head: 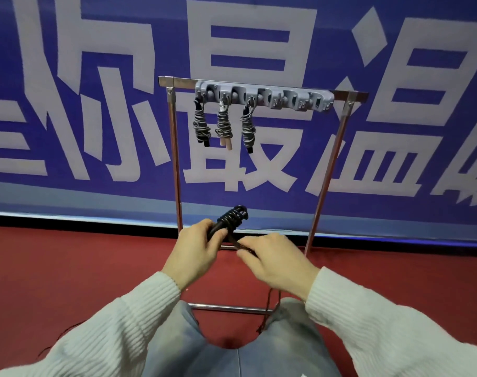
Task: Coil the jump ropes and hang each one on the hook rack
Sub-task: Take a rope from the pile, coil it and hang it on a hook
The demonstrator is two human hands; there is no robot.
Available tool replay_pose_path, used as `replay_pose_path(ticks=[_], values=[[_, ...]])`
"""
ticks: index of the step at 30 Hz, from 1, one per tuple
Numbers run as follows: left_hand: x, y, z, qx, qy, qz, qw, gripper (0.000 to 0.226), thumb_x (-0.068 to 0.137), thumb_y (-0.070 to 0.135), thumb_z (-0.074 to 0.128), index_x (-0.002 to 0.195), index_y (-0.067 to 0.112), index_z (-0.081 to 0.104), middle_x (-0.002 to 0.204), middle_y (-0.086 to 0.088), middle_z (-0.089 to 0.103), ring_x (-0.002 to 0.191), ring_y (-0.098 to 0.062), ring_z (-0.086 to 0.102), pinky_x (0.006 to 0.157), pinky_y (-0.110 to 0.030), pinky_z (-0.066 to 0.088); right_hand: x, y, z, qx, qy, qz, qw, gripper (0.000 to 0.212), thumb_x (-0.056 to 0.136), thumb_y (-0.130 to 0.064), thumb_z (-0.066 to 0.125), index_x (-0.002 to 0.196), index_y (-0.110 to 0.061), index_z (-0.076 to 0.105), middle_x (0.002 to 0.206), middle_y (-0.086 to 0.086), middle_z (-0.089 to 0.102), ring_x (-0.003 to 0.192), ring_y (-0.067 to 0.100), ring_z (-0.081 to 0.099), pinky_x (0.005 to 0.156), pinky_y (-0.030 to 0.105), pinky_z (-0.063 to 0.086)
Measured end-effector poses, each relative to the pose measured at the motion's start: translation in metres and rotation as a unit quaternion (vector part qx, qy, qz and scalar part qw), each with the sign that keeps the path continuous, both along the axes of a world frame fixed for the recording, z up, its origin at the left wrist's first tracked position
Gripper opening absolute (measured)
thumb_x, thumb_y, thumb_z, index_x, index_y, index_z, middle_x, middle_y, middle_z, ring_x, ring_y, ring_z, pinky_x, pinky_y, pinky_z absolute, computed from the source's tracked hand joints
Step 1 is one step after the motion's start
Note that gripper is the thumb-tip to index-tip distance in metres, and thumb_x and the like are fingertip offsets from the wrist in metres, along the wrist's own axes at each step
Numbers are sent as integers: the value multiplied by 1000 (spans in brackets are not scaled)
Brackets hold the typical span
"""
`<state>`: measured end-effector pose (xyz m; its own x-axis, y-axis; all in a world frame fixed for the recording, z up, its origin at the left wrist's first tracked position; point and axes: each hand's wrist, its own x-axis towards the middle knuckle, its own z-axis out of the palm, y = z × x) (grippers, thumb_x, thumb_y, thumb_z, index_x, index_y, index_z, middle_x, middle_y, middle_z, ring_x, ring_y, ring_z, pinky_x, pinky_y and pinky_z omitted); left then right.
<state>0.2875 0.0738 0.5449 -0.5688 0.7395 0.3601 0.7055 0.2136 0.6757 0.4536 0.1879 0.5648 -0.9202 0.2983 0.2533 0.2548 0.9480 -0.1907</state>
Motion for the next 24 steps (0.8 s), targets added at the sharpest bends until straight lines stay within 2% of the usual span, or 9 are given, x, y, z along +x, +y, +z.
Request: replay_pose_path(ticks=[3, 7, 11, 14, 15, 16, 19, 21, 24], values=[[-3, 7, -2, -101, 121, -50, 986, 22, 101, 39, 57, 90, 20, 60, 74, 1, 67, 73, -23, 65, 62, -32, 38, -4, 5, 36, 70, -41, 9, 997, 18, 98, -40, 58, 100, -26, 68, 89, -2, 71, 88, 25, 63, 70, 37, 46], [12, -6, 16, -139, 198, -248, 938, 22, 101, 39, 53, 107, 21, 64, 81, 4, 68, 71, -17, 61, 65, -32, 46, -11, 26, 70, -210, -57, 84, 972, 8, 84, -20, 80, 90, -22, 76, 62, -15, 56, 62, 2, 51, 64, 20, 42], [21, -29, 33, 1, 6, -299, 954, 11, 99, 26, 57, 92, 19, 63, 68, 12, 58, 59, -4, 49, 58, -21, 40, -4, 36, 46, -476, 53, 119, 870, 7, 94, -5, 69, 95, -12, 70, 74, -8, 67, 68, 6, 62, 67, 20, 49], [19, -30, 33, 102, -196, -259, 940, 24, 99, 22, 58, 87, 2, 58, 63, 4, 53, 53, -11, 42, 50, -20, 35, -6, 18, 14, -648, 69, 65, 756, 15, 104, -30, 57, 101, -17, 63, 59, -6, 46, 45, 5, 33, 39, 17, 30], [17, -25, 30, 116, -223, -229, 940, 26, 101, 21, 58, 87, -1, 57, 61, 1, 52, 52, -12, 41, 48, -20, 33, -7, 11, 7, -639, 65, 32, 766, 24, 106, -38, 53, 101, -18, 65, 58, -5, 41, 43, 6, 28, 37, 18, 28], [12, -20, 25, 121, -225, -186, 949, 26, 103, 19, 59, 86, -1, 58, 60, 0, 52, 50, -12, 41, 48, -21, 33, -7, 6, 2, -578, 58, 6, 814, 29, 106, -40, 50, 101, -18, 67, 57, -5, 40, 43, 8, 30, 37, 20, 31], [-20, -9, 3, 103, -147, -4, 984, 29, 100, 27, 63, 81, 5, 63, 56, 0, 59, 48, -13, 47, 51, -29, 36, 3, -2, -2, -205, 8, 14, 979, 30, 104, -42, 50, 94, -21, 69, 58, -7, 51, 54, 18, 53, 54, 31, 44], [-34, -9, -10, 8, -7, 51, 999, 27, 98, 35, 65, 83, 13, 67, 62, -1, 65, 56, -20, 60, 56, -32, 38, 8, -6, 10, -14, -28, 45, 998, 31, 103, -45, 49, 91, -22, 66, 67, -5, 60, 68, 23, 60, 65, 38, 47], [-9, -15, -17, -123, 172, -115, 971, 17, 99, 37, 60, 99, 21, 68, 81, 1, 72, 76, -25, 67, 62, -33, 41, -2, 1, 47, -11, -20, 75, 997, 24, 98, -45, 60, 96, -26, 74, 84, -6, 73, 78, 16, 65, 72, 36, 50]])
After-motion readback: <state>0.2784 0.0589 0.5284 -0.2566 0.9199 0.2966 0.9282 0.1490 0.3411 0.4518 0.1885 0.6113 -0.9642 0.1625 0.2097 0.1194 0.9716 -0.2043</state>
